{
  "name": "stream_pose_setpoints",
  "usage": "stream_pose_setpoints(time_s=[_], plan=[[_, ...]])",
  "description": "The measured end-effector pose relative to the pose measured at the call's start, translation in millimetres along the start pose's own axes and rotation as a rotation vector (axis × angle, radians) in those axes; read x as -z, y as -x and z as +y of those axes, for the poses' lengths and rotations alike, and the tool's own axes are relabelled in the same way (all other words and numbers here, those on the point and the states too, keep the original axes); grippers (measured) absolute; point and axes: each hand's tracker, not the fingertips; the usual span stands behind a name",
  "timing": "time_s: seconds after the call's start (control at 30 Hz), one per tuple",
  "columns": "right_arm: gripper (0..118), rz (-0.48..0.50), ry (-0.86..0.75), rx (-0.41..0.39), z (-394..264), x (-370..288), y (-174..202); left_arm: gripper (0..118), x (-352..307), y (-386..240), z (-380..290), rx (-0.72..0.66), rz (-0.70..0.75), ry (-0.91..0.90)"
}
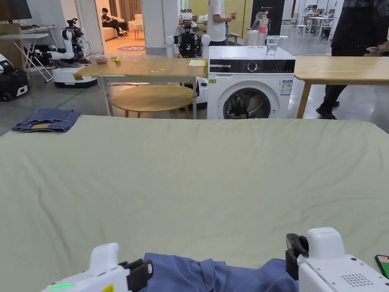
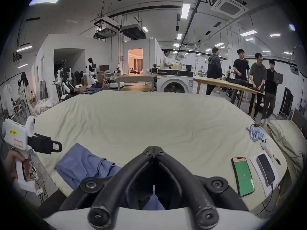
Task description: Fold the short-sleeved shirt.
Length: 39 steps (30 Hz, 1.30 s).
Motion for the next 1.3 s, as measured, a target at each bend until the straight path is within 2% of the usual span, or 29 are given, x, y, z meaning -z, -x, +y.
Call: stream_pose_setpoints(time_s=[0.03, 0.23, 0.3, 0.37, 0.47, 0.5, 0.53, 0.57, 0.6, 0.67, 0.73, 0.9, 1.0, 1.1, 1.17, 1.23, 1.3], plan=[[0, 0.001, 0.001, -0.006, -1, 0, 1, 117, -2, 13, 0, -0.062, -0.028, -0.022], [0, 0.001, 0.01, -0.005, -2, 2, 0, 117, 20, 66, -21, -0.447, -0.236, 0.113], [0, 0.0, 0.007, -0.003, -2, 0, 0, 117, 36, 78, -39, -0.558, -0.307, 0.108], [0, -0.002, 0.004, -0.002, -2, -2, -1, 116, 43, 74, -44, -0.628, -0.425, 0.066], [0, -0.005, 0.006, -0.007, -2, -4, -3, 114, 61, 56, -42, -0.675, -0.559, 0.139], [0, -0.008, 0.008, -0.008, -2, -5, -4, 104, 65, 49, -43, -0.661, -0.528, 0.133], [0, -0.012, 0.008, -0.008, -2, -6, -6, 84, 67, 44, -42, -0.626, -0.46, 0.105], [0, -0.014, 0.007, -0.006, -2, -8, -8, 50, 67, 41, -40, -0.609, -0.418, 0.096], [0, -0.016, 0.005, -0.004, -2, -9, -9, 9, 66, 37, -39, -0.606, -0.381, 0.094], [0, -0.025, 0.003, -0.005, -2, -10, -11, 9, 66, 37, -39, -0.588, -0.28, 0.085], [0, -0.029, 0.007, -0.003, -3, -10, -13, 9, 63, 42, -37, -0.584, -0.307, 0.07], [0, -0.032, 0.01, -0.005, -2, -10, -12, 9, 21, 62, -9, -0.423, -0.151, -0.062], [0, -0.029, 0.009, -0.008, -2, -8, -10, 9, -11, 72, 15, -0.176, 0.03, -0.108], [0, -0.024, 0.01, -0.008, -3, -6, -7, 9, -35, 47, 27, 0.144, 0.208, -0.123], [0, -0.023, 0.018, -0.002, -6, -4, -6, 9, -43, 16, 29, 0.255, 0.172, -0.139], [0, -0.023, 0.026, 0.007, -10, -3, -6, 9, -39, -30, 22, 0.433, 0.187, -0.159], [0, -0.025, 0.034, 0.011, -14, -5, -8, 9, -28, -74, 8, 0.572, 0.133, -0.154]])
